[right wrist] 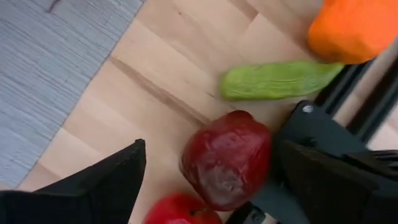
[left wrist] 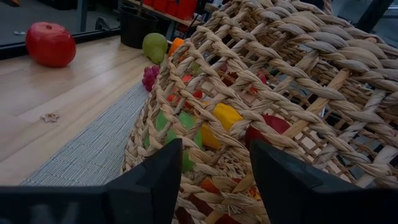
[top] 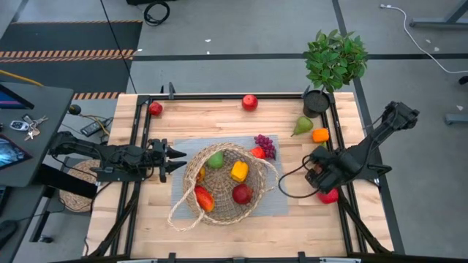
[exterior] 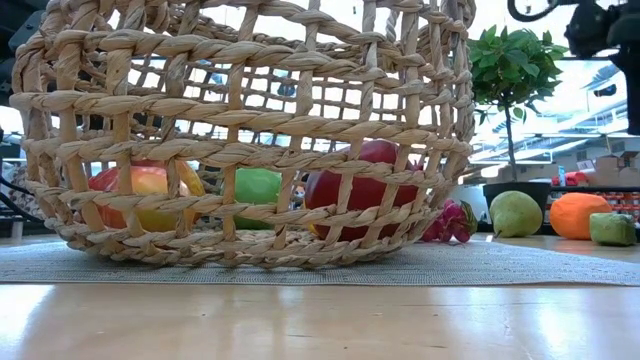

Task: Build produce basket
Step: Put the red apple into the brown basket

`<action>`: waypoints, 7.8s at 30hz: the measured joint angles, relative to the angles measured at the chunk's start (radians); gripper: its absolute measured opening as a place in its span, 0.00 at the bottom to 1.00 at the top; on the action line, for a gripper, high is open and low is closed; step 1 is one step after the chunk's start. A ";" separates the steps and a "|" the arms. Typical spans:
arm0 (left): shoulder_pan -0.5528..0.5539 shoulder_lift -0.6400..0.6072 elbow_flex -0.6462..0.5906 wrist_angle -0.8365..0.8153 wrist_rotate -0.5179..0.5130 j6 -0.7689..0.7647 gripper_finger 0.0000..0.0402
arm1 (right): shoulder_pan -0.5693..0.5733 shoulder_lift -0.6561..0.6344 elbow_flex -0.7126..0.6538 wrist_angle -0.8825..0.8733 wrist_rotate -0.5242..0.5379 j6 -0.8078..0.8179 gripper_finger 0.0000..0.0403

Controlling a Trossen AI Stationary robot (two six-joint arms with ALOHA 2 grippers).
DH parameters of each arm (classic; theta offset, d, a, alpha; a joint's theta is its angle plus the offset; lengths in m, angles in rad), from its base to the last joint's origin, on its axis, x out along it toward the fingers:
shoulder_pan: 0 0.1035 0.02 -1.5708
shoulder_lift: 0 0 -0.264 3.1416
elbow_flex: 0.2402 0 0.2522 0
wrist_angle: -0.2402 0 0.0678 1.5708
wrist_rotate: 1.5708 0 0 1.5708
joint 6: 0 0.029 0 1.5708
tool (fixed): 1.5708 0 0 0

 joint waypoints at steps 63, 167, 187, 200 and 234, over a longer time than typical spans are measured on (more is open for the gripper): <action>0.000 0.000 0.000 0.000 0.000 0.000 0.48 | -0.158 0.219 0.020 0.275 -0.017 -0.169 0.93; 0.000 0.000 0.000 0.000 0.000 0.000 0.49 | -0.257 0.242 0.391 1.410 0.471 -1.612 0.86; 0.000 0.000 0.000 0.000 0.000 0.000 0.49 | -0.306 0.627 0.692 0.985 0.240 -1.414 0.86; 0.000 0.000 0.000 0.000 0.000 0.000 0.48 | -0.380 0.481 0.693 0.836 0.338 -1.365 0.86; 0.005 -0.001 0.022 0.098 -0.001 -0.007 0.49 | -1.283 0.367 0.281 1.232 -0.313 -1.801 0.98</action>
